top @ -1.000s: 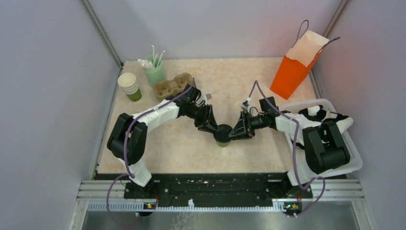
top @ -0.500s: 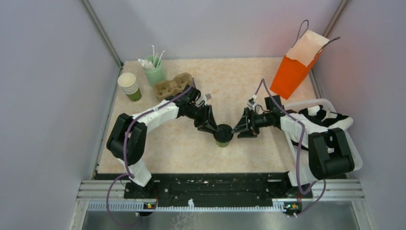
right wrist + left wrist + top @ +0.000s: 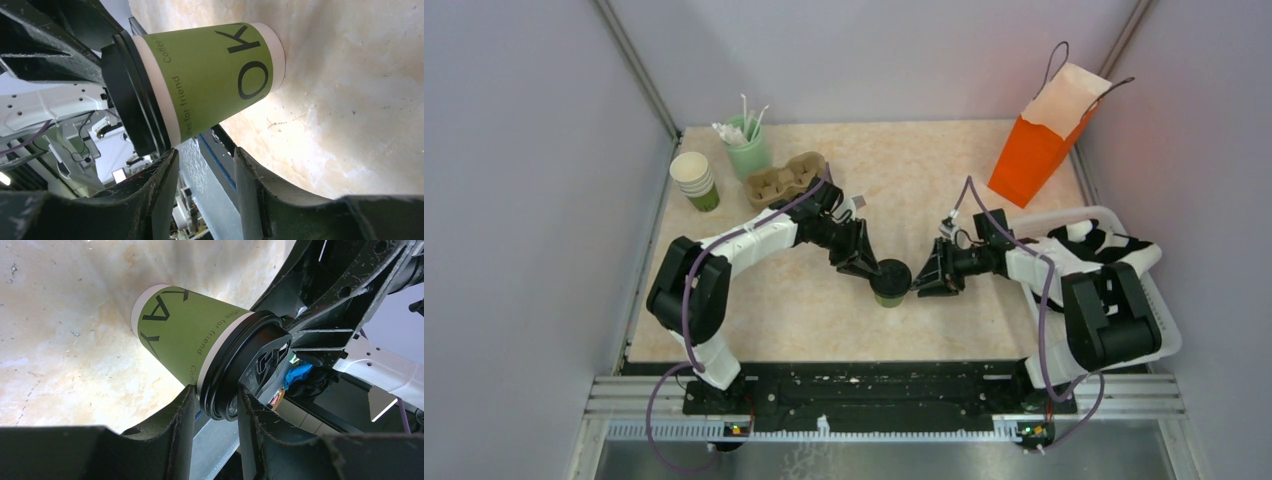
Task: Pack the takeout coffee
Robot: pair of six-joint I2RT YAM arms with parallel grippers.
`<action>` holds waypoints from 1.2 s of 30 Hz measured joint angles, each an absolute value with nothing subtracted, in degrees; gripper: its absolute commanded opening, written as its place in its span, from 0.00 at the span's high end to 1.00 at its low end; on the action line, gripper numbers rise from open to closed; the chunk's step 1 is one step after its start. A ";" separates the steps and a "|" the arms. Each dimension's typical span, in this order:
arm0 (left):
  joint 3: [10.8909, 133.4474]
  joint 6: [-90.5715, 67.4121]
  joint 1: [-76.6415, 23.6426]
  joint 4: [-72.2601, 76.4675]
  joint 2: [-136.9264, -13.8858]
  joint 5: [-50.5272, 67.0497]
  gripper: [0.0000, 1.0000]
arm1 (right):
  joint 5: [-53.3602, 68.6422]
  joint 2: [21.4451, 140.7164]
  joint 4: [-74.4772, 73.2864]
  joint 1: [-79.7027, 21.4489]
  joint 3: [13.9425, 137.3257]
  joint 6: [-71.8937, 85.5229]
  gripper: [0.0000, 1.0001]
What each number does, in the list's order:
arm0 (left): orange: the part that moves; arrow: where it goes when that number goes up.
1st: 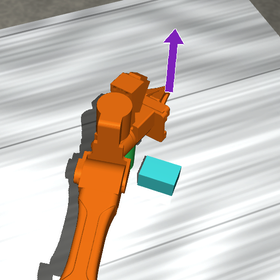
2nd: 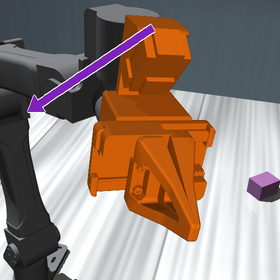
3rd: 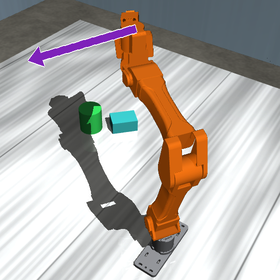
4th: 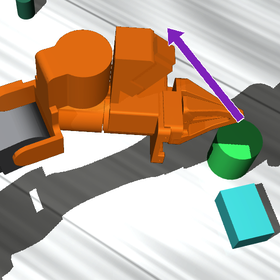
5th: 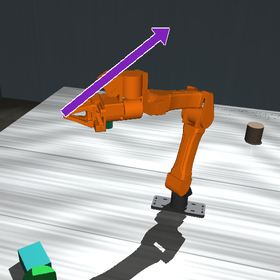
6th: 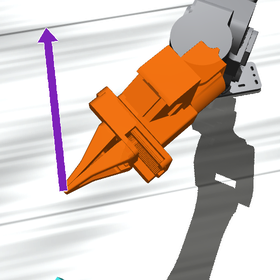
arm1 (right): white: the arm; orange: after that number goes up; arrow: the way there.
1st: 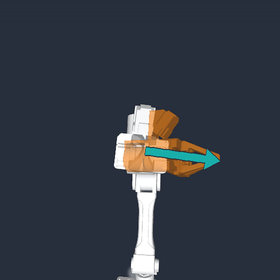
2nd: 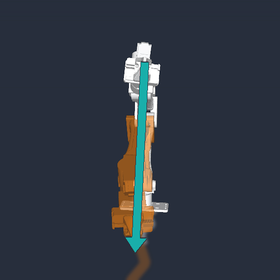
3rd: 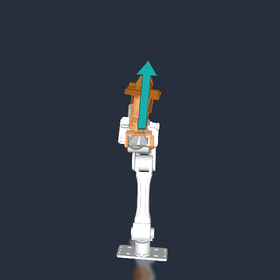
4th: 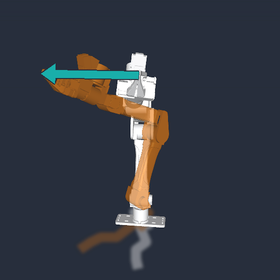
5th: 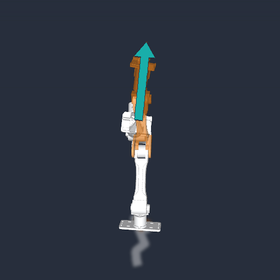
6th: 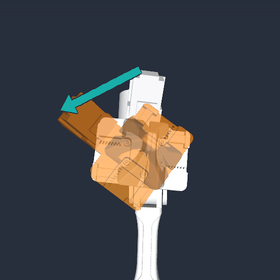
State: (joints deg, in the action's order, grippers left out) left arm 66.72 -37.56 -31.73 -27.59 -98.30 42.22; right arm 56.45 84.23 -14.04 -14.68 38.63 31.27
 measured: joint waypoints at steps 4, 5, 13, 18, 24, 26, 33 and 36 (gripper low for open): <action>66.72 -37.41 -31.70 -27.64 -98.30 42.26 0.60 | 56.25 85.97 -12.32 -15.27 38.63 31.77 0.56; 66.72 -37.39 -31.70 -27.64 -98.30 42.28 0.60 | 56.31 86.30 -12.10 -15.27 38.63 31.88 0.55; 66.74 -37.32 -31.64 -27.83 -98.30 42.37 0.60 | 55.51 84.29 -13.37 -15.27 38.63 32.14 0.52; 66.74 -37.30 -31.59 -27.94 -98.30 42.54 0.60 | 55.24 83.09 -13.98 -15.27 38.63 32.16 0.52; 66.96 -36.91 -31.57 -28.16 -98.41 42.65 0.60 | 55.05 82.39 -14.39 -15.27 38.63 32.67 0.52; 67.09 -36.69 -31.57 -28.23 -98.41 42.59 0.60 | 55.18 81.76 -14.41 -15.27 38.63 32.88 0.52; 68.38 -35.77 -31.51 -28.99 -99.24 42.59 0.60 | 55.57 80.73 -14.11 -15.27 38.52 34.28 0.51; 68.55 -35.64 -31.75 -29.32 -99.53 42.96 0.60 | 55.88 80.64 -12.58 -15.35 38.52 35.14 0.51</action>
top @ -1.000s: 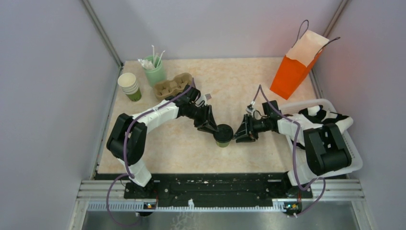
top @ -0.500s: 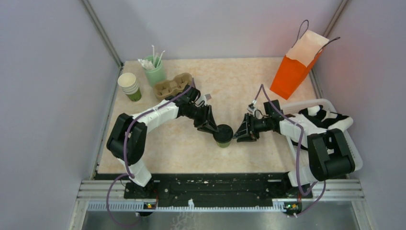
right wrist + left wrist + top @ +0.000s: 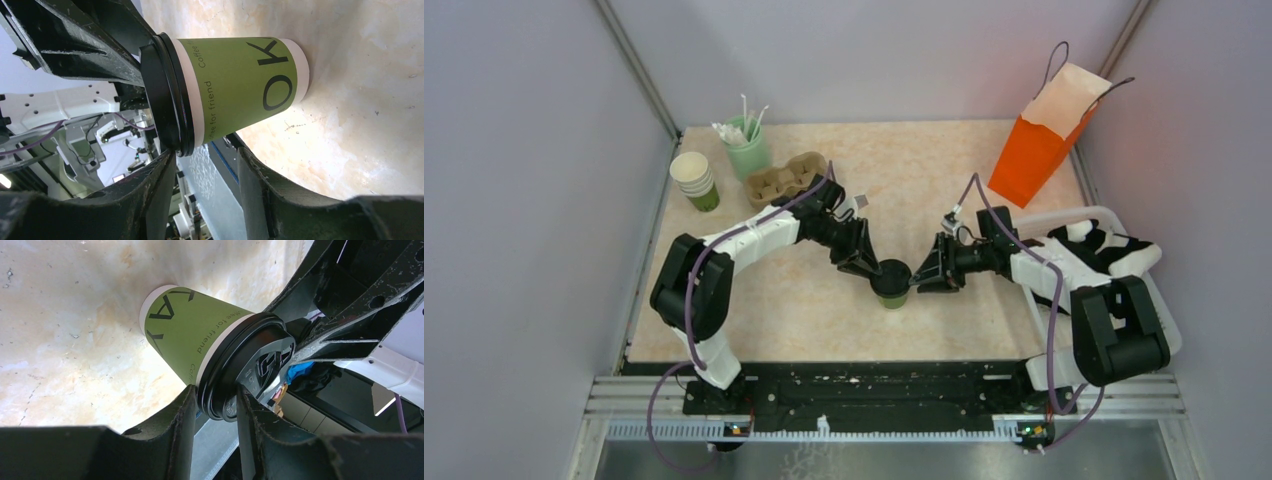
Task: Pack the takeout coffee
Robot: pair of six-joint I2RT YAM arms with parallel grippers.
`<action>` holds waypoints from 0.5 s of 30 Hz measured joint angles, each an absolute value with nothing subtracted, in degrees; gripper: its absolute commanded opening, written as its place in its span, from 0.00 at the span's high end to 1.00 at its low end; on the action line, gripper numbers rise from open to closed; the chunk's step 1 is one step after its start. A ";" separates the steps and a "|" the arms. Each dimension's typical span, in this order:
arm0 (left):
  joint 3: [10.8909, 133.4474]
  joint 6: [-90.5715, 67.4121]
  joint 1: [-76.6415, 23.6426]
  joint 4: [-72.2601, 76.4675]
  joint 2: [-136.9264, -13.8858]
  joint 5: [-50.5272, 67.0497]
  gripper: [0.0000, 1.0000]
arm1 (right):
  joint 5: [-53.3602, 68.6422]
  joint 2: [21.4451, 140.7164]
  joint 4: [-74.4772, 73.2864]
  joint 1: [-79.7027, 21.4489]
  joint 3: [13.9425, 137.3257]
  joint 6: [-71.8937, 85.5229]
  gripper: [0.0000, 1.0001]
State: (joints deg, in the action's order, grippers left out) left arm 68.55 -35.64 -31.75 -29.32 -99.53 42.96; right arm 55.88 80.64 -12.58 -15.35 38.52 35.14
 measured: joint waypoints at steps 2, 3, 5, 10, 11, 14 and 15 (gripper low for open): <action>68.84 -35.48 -31.75 -29.82 -99.68 43.05 0.60 | 56.01 80.62 -12.12 -15.35 38.37 35.59 0.49; 69.12 -35.31 -31.73 -30.11 -99.79 43.03 0.60 | 56.05 80.58 -11.88 -15.35 38.20 35.86 0.49; 69.41 -34.94 -31.75 -30.30 -99.92 43.03 0.59 | 56.05 80.38 -11.44 -15.35 37.76 36.27 0.52; 69.56 -34.26 -31.79 -30.72 -99.92 43.18 0.60 | 55.99 80.62 -9.23 -15.38 36.80 36.86 0.57; 69.56 -34.15 -31.79 -30.85 -99.94 43.24 0.60 | 56.10 81.03 -8.75 -15.38 36.69 36.97 0.58; 69.58 -33.74 -31.75 -31.07 -100.07 43.51 0.60 | 57.06 82.70 -6.70 -15.29 35.66 37.65 0.59; 69.58 -33.52 -31.73 -31.05 -100.14 43.66 0.60 | 57.60 82.96 -6.37 -15.27 35.51 37.82 0.59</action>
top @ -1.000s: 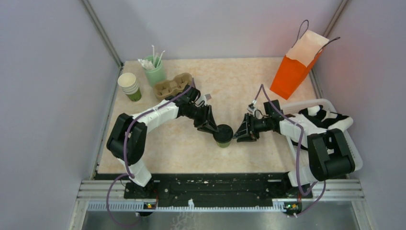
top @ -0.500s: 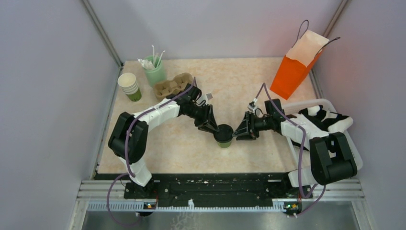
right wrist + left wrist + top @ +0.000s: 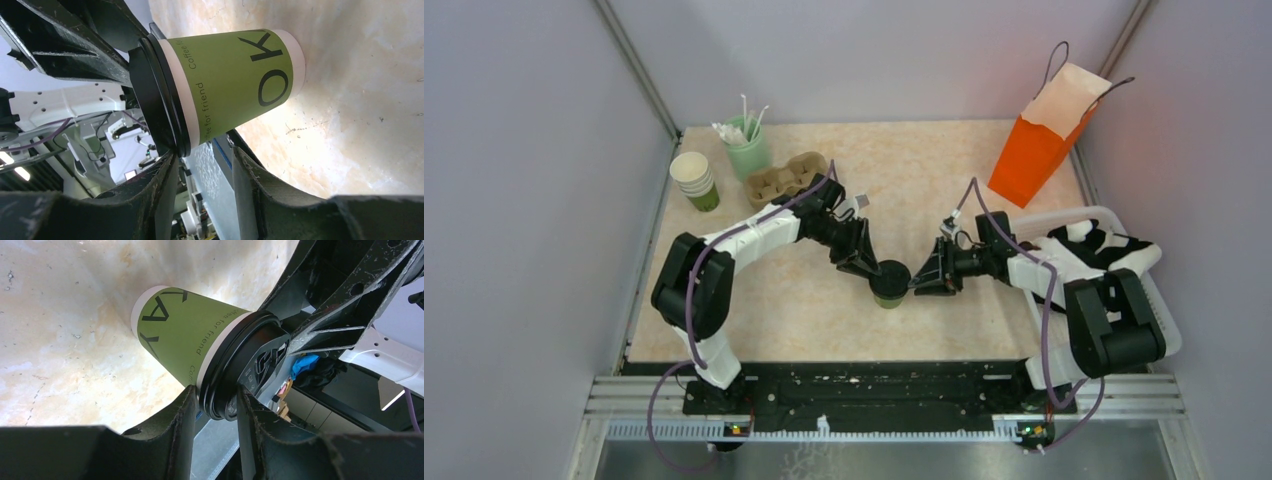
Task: Pack the takeout coffee
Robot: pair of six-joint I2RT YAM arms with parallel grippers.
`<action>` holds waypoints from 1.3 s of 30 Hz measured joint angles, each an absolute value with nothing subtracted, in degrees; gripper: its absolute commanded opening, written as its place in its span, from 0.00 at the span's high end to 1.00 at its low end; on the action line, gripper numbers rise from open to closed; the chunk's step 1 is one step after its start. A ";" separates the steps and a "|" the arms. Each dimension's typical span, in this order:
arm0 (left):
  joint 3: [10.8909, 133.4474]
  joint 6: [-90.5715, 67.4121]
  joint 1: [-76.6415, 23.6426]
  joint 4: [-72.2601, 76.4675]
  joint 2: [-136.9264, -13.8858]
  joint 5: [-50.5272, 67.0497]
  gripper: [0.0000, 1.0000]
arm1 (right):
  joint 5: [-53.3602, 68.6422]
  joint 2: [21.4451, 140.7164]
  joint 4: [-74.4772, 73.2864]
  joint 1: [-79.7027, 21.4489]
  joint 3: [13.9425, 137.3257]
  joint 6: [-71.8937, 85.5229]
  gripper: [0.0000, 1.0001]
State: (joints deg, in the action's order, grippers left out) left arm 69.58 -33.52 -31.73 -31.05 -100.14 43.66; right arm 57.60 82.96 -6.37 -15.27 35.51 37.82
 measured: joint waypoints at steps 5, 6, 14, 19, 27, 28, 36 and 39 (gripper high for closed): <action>69.82 -32.86 -31.68 -31.31 -100.25 43.83 0.53 | 57.10 82.13 -6.70 -15.27 35.38 37.76 0.56; 70.13 -32.75 -31.68 -31.70 -100.27 43.68 0.50 | 56.62 81.76 -7.25 -15.31 35.51 37.74 0.56; 74.63 -31.00 -32.21 -35.35 -100.40 40.80 0.12 | 51.09 80.09 -15.29 -15.73 41.08 35.44 0.49; 73.73 -30.65 -30.44 -35.99 -97.19 39.59 0.10 | 49.76 77.43 -19.05 -15.46 42.52 33.78 0.39; 63.46 -31.42 -25.19 -32.91 -90.94 43.24 0.38 | 49.84 77.78 -20.91 -15.55 43.88 33.67 0.37; 62.98 -31.42 -25.15 -32.82 -91.20 44.01 0.38 | 49.87 78.24 -20.88 -15.66 44.58 33.67 0.37; 61.23 -31.55 -25.43 -30.35 -93.41 48.21 0.42 | 50.33 81.56 -16.71 -17.50 47.00 36.16 0.39; 61.12 -31.57 -25.56 -29.71 -94.35 48.80 0.43 | 50.28 83.48 -15.46 -18.26 47.05 36.67 0.42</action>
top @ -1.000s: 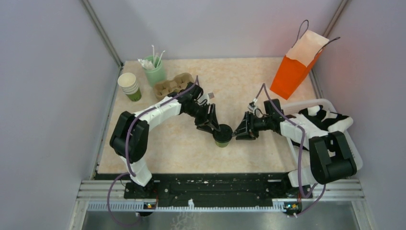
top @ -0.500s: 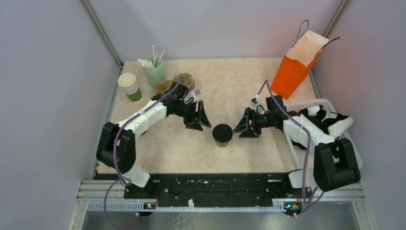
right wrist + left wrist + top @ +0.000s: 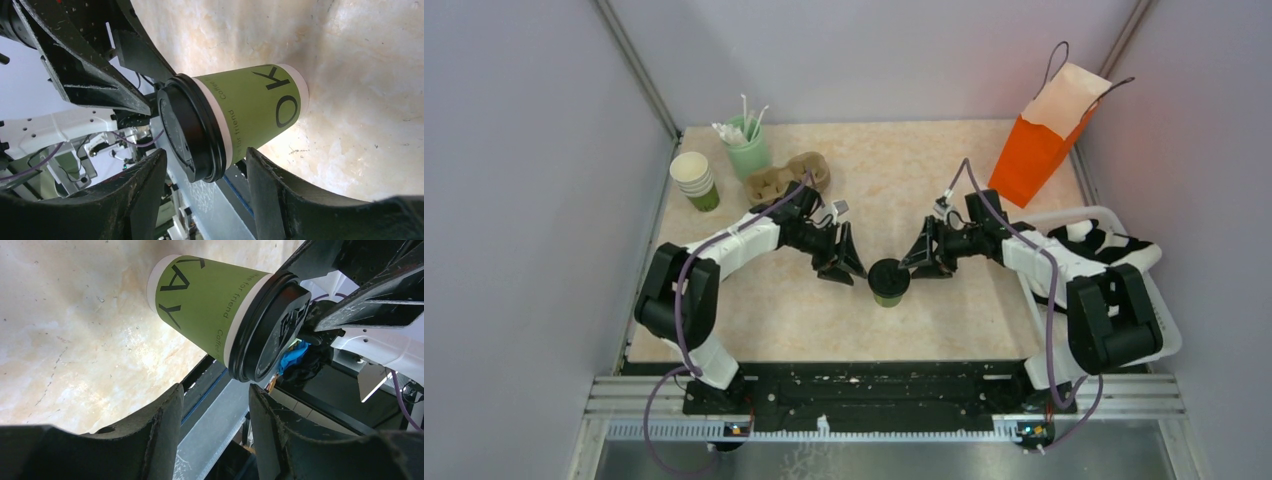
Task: Pack the takeout coffee
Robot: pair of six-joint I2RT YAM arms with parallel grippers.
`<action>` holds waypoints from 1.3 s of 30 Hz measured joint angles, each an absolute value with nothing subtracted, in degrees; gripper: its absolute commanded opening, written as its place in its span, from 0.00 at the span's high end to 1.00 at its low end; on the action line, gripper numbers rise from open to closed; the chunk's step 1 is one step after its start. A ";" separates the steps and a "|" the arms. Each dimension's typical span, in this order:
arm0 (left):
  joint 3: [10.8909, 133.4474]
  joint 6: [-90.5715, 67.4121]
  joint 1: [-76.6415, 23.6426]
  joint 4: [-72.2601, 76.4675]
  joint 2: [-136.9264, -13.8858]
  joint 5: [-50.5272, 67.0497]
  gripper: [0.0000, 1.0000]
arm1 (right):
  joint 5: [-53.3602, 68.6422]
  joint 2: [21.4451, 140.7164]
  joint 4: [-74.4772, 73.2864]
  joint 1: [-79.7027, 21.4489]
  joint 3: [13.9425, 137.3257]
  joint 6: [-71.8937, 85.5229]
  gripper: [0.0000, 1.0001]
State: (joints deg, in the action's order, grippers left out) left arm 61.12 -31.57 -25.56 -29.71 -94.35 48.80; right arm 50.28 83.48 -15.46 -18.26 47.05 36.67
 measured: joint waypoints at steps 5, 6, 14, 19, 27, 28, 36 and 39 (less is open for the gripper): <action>61.12 -31.55 -26.02 -29.21 -96.25 49.34 0.43 | 50.24 85.52 -15.11 -18.87 47.13 36.71 0.45; 61.12 -31.57 -26.17 -29.04 -96.75 49.50 0.43 | 50.24 85.86 -15.11 -18.94 47.35 36.71 0.45; 61.12 -31.59 -27.05 -28.45 -97.80 50.30 0.43 | 50.19 86.91 -14.22 -19.33 48.14 36.67 0.47; 61.19 -31.59 -27.07 -28.51 -98.04 50.46 0.37 | 50.15 87.00 -14.13 -19.40 48.14 36.64 0.49; 61.58 -31.55 -27.14 -29.61 -98.04 49.45 0.39 | 49.76 87.18 -14.13 -19.40 48.14 36.64 0.50; 61.73 -31.57 -27.16 -29.82 -98.04 49.25 0.39 | 49.76 87.20 -14.13 -19.42 48.14 36.64 0.50; 66.48 -30.37 -27.86 -35.79 -101.25 48.38 0.45 | 48.84 87.20 -14.04 -19.44 48.05 36.64 0.51; 67.90 -29.58 -28.40 -37.91 -101.93 47.44 0.46 | 48.62 87.22 -13.52 -19.44 47.83 36.62 0.51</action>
